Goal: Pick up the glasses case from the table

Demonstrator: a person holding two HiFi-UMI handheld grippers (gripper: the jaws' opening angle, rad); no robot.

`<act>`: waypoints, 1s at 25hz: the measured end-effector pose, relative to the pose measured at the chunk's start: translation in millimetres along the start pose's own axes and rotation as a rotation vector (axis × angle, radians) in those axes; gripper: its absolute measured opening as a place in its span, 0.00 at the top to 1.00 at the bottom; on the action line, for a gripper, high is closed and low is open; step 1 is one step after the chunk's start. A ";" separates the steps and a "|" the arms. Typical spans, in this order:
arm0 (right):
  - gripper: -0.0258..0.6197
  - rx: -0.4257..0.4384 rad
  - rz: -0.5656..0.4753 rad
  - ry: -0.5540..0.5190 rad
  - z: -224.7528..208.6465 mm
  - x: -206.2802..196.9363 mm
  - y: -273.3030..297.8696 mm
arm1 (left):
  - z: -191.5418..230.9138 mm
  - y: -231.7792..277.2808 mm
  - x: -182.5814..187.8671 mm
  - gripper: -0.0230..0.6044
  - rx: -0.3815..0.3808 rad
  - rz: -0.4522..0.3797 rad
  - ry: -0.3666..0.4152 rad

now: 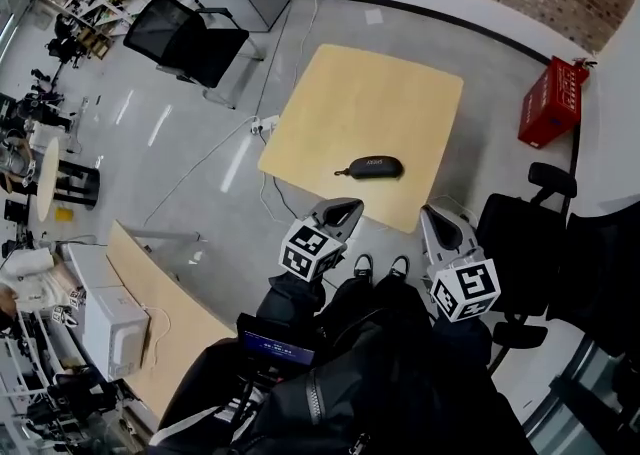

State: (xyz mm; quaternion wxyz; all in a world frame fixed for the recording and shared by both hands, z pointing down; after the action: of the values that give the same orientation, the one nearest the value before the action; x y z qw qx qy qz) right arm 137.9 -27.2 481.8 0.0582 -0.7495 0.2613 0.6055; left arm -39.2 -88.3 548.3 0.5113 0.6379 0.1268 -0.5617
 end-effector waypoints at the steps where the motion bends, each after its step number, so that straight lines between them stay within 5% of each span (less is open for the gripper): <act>1: 0.95 0.003 0.009 0.003 -0.9 -2.4 3.3 | 4.1 3.3 -4.7 0.97 0.008 0.012 0.001; 14: 0.95 -0.077 0.115 0.032 -28.2 -13.4 42.6 | 73.7 63.9 -47.5 0.97 -0.005 0.178 0.014; 25: 0.95 -0.108 0.199 0.070 -41.0 -28.3 88.8 | 112.7 118.4 -81.7 0.92 -0.109 0.327 0.084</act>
State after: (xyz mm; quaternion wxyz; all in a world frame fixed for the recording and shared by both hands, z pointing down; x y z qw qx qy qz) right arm 129.2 -110.8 539.3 -0.0516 -0.7427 0.3033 0.5948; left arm -45.7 -196.8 695.2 0.6240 0.6443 0.0728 -0.4362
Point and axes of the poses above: the fingertips, and each gripper's own axes: y forward along the fingers, z to its left, x out of its top, the point moved 5 cm from there along -y, backward along the fingers, and after that the axes turned 1 degree about -y, right-handed, at the moved point
